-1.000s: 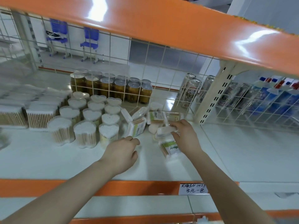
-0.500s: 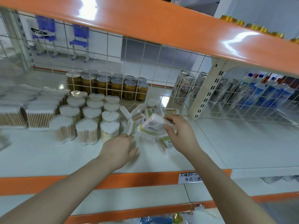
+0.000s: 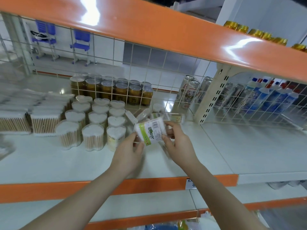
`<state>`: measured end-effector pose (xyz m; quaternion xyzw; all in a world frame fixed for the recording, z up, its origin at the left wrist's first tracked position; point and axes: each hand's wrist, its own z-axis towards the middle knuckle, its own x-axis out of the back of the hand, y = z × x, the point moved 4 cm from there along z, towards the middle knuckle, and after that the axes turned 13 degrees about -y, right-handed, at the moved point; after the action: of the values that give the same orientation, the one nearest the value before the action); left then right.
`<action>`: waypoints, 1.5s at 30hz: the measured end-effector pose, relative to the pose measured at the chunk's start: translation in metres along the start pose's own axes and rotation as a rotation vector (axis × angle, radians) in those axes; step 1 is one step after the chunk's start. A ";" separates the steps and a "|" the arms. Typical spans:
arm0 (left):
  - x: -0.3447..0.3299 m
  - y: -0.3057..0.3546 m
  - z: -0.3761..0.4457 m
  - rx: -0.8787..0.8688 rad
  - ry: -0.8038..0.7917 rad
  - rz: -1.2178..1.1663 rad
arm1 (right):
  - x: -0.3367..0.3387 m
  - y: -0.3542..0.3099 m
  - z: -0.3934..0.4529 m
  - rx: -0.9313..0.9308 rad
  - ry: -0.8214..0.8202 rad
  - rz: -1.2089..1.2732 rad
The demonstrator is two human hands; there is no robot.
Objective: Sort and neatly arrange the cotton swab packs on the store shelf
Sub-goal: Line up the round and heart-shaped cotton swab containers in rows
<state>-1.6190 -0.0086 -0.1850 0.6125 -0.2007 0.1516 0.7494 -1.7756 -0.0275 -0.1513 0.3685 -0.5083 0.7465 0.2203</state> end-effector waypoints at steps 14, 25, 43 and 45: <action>0.023 -0.017 0.010 0.019 0.054 -0.061 | -0.018 -0.001 0.003 -0.068 -0.103 0.035; 0.039 -0.011 0.015 -0.014 0.142 -0.031 | -0.027 0.006 0.004 -0.106 -0.105 0.058; 0.045 -0.008 0.018 0.044 0.126 -0.028 | -0.025 -0.010 -0.005 -0.094 -0.153 0.250; 0.045 -0.007 0.017 0.043 0.126 -0.029 | -0.025 -0.010 -0.006 -0.090 -0.154 0.244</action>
<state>-1.5780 -0.0278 -0.1662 0.6206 -0.1409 0.1836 0.7492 -1.7550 -0.0173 -0.1661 0.3499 -0.5976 0.7139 0.1044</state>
